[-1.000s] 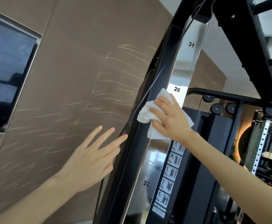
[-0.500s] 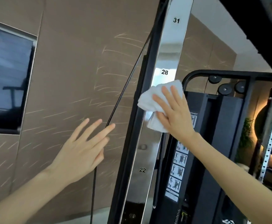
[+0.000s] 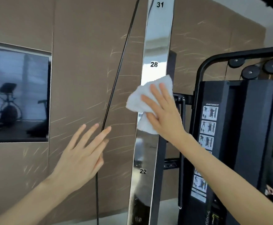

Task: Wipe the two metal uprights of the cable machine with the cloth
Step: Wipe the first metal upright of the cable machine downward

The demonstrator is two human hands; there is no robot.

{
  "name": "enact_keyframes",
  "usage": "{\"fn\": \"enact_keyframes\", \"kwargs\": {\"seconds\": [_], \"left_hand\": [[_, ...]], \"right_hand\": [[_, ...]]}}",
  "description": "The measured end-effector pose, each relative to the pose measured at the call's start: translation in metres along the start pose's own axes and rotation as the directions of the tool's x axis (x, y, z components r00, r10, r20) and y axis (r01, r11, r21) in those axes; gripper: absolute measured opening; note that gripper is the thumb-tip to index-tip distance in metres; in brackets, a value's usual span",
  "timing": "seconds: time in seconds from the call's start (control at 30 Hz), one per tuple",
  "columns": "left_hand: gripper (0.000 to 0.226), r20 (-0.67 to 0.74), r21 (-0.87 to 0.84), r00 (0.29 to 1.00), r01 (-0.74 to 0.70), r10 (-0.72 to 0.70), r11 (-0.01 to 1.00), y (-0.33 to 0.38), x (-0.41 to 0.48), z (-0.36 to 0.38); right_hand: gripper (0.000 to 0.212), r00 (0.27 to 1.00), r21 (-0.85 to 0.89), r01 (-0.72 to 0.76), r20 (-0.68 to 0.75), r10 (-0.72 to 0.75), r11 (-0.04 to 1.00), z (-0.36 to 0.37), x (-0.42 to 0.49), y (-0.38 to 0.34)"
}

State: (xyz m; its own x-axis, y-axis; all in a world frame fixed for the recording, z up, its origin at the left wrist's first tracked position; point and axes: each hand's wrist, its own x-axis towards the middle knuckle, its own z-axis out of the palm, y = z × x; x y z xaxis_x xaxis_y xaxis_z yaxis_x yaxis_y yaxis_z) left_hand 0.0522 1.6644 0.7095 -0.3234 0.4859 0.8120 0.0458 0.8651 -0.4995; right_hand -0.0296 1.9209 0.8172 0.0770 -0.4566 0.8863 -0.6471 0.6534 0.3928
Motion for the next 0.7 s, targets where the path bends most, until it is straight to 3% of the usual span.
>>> {"fn": "enact_keyframes", "kwargs": {"seconds": [0.1,0.27,0.37,0.5,0.6,0.7], "left_hand": [[0.047,0.029,0.024,0.999,0.023,-0.024,0.999,0.014,0.007,-0.002],[0.053,0.056,0.085,0.992,0.104,-0.109,0.991,0.023,0.012,-0.002],[0.054,0.077,0.127,0.989,0.117,-0.127,0.985,0.026,0.011,-0.005],[0.053,0.088,0.171,0.983,0.143,-0.160,0.975,0.032,0.011,-0.010],[0.054,0.094,0.194,0.977,0.172,-0.193,0.966,0.039,0.014,-0.012],[0.056,0.105,0.214,0.971,0.187,-0.213,0.959,0.046,0.017,-0.016]], "right_hand": [[0.040,0.996,-0.010,-0.021,-0.085,0.020,1.000,0.016,0.003,-0.007],[0.038,0.997,0.136,0.056,0.047,-0.063,0.989,0.031,-0.088,-0.033],[0.039,0.996,0.238,0.081,0.028,-0.090,0.968,0.025,-0.080,-0.017],[0.040,0.993,0.386,-0.006,-0.107,0.051,0.923,0.018,-0.026,0.006],[0.041,0.977,0.494,-0.093,-0.124,0.175,0.865,0.024,-0.025,-0.002],[0.042,0.984,0.546,-0.068,-0.100,0.146,0.835,0.036,-0.063,-0.017]]}}
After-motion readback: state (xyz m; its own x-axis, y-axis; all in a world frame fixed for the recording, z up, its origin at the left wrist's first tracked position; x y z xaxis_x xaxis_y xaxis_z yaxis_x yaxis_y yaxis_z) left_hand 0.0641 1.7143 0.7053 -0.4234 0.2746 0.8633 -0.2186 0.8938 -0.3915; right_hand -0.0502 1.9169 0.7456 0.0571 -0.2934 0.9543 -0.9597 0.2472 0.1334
